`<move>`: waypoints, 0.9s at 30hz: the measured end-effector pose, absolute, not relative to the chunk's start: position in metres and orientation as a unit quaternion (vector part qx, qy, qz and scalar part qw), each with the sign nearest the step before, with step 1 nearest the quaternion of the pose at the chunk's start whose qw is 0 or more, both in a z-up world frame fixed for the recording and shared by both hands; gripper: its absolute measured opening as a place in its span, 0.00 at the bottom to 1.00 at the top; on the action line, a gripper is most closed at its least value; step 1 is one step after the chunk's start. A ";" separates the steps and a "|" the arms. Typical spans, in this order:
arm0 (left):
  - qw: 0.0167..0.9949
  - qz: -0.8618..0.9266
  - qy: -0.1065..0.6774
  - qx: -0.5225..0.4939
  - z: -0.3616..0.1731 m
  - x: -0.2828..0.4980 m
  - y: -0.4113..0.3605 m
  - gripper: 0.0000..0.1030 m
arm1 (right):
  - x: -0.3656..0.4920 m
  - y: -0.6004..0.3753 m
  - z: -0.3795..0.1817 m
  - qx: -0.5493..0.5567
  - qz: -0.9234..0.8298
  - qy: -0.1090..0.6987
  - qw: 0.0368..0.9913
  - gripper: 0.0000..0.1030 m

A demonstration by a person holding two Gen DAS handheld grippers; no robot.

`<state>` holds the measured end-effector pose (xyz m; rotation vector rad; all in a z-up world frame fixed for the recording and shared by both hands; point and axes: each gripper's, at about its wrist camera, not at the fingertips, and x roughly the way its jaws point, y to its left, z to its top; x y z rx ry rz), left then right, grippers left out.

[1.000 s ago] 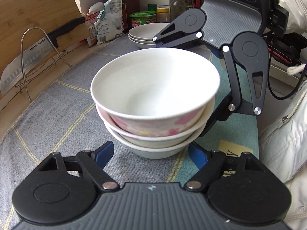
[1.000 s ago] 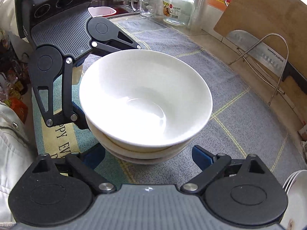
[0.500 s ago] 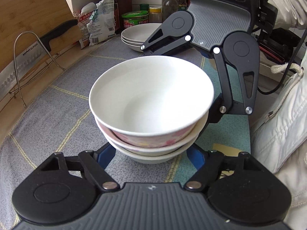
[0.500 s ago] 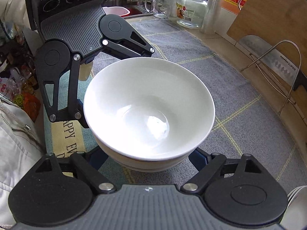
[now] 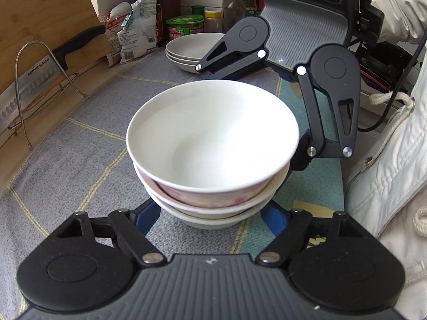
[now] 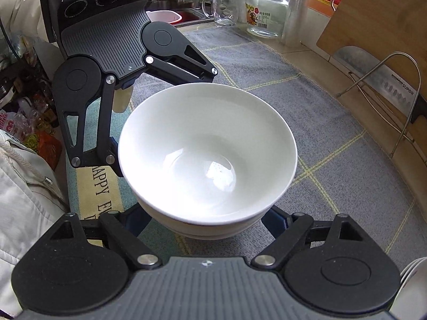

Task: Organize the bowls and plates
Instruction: 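Lift the bowl stack with both tools and lower it onto the plate stack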

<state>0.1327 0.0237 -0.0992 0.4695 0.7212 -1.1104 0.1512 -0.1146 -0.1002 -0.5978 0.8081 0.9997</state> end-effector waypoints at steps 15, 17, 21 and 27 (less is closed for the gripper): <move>0.765 -0.505 0.335 0.217 -0.092 0.132 0.007 0.79 | 0.143 -0.124 -0.093 -0.275 0.450 0.368 0.766 0.88; 0.766 -0.504 0.334 0.219 -0.088 0.131 0.001 0.79 | 0.142 -0.129 -0.091 -0.274 0.450 0.367 0.767 0.88; 0.767 -0.503 0.332 0.220 -0.079 0.131 -0.014 0.79 | 0.139 -0.142 -0.083 -0.274 0.448 0.363 0.770 0.88; 0.767 -0.507 0.325 0.223 -0.074 0.138 -0.043 0.79 | 0.138 -0.174 -0.071 -0.269 0.443 0.359 0.776 0.88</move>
